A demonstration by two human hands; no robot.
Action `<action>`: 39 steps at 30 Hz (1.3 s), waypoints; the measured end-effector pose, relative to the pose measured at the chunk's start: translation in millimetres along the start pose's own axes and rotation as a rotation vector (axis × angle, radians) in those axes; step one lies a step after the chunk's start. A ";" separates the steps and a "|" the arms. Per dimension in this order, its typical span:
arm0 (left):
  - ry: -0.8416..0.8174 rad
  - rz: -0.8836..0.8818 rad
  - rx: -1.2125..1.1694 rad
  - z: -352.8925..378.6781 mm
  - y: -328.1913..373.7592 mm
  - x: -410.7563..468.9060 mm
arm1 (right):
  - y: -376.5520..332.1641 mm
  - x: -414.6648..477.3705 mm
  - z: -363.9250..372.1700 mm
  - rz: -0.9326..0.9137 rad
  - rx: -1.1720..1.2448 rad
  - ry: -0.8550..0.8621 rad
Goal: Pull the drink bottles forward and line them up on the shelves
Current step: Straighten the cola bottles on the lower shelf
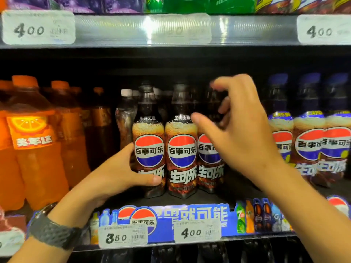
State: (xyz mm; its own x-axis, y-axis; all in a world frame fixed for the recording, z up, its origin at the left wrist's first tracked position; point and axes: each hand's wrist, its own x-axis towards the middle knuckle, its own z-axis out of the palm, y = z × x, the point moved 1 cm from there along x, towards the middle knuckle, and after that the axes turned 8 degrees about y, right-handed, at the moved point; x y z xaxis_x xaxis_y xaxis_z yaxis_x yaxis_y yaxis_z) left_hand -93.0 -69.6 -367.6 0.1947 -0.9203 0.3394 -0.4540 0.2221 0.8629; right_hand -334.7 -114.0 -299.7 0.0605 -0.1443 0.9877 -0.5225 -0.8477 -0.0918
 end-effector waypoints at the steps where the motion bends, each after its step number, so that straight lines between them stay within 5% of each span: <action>1: 0.028 0.009 0.020 2.7 -0.6 -0.9 | 8.6 -20.2 -2.6 0.040 -0.029 -0.005; 5: 0.112 0.040 0.026 6.0 -1.9 -2.3 | 35.6 -79.3 0.0 0.534 0.042 -0.279; 7: 0.119 0.033 0.042 5.0 -1.4 -3.2 | 44.3 -93.4 3.5 0.613 0.102 -0.363; 25: 0.161 0.025 0.069 9.6 4.1 -20.2 | 37.7 -88.6 -15.0 0.482 0.011 -0.450; 28: 0.365 0.073 0.097 -6.9 3.2 -37.1 | 19.7 -87.0 -20.1 0.240 -0.205 -0.241; 31: 0.578 0.189 0.030 -34.3 5.7 -66.0 | -13.0 -85.8 -12.3 0.073 -0.093 -0.115; 36: 0.641 0.316 0.011 -77.7 -5.7 -101.2 | -74.7 -95.5 22.7 0.065 0.128 -0.177; 39: 0.678 0.223 0.041 -112.2 -29.9 -110.5 | -111.1 -101.5 50.4 0.088 0.162 -0.208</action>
State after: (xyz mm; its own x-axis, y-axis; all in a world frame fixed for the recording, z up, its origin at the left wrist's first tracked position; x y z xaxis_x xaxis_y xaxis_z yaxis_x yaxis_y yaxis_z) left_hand -3.4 61.5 -388.9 0.5848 -0.4485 0.6759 -0.5759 0.3572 0.7353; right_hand -239.9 -30.9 -396.1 0.2033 -0.3090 0.9291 -0.3914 -0.8954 -0.2121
